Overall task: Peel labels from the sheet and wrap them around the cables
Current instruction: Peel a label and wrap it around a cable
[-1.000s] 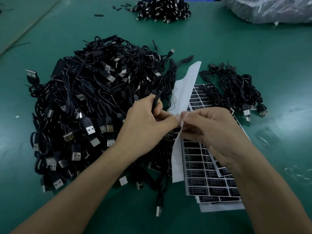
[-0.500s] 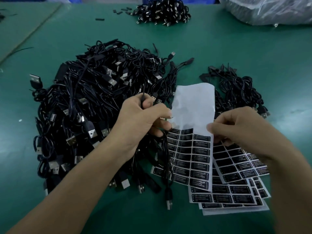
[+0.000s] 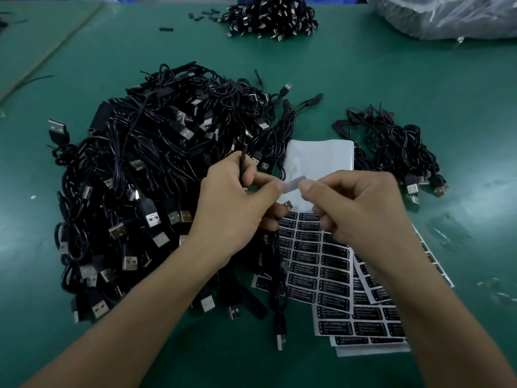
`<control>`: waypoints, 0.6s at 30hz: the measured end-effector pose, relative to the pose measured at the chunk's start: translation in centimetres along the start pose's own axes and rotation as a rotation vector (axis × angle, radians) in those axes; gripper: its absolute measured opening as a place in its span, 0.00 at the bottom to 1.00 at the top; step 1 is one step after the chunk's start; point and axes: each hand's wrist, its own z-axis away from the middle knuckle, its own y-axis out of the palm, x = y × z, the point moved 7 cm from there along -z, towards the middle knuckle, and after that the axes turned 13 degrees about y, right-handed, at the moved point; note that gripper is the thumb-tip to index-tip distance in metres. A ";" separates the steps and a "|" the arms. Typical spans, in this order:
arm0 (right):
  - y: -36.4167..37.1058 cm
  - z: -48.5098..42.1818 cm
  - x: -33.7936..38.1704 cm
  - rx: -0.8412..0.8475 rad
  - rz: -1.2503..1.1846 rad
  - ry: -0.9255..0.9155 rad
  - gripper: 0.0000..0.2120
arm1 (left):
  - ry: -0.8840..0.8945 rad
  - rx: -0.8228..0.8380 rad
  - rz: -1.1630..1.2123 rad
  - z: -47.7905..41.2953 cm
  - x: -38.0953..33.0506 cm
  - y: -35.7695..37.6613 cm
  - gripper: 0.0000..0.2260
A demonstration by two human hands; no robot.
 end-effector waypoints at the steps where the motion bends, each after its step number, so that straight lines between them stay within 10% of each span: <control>1: 0.3 0.0 -0.3 0.008 -0.015 0.026 0.09 | 0.026 0.005 -0.037 0.0 -0.1 0.0 0.21; 18: 1.5 -0.4 -2.2 0.087 -0.347 0.399 0.07 | 0.306 0.107 -0.294 0.5 -1.5 1.1 0.22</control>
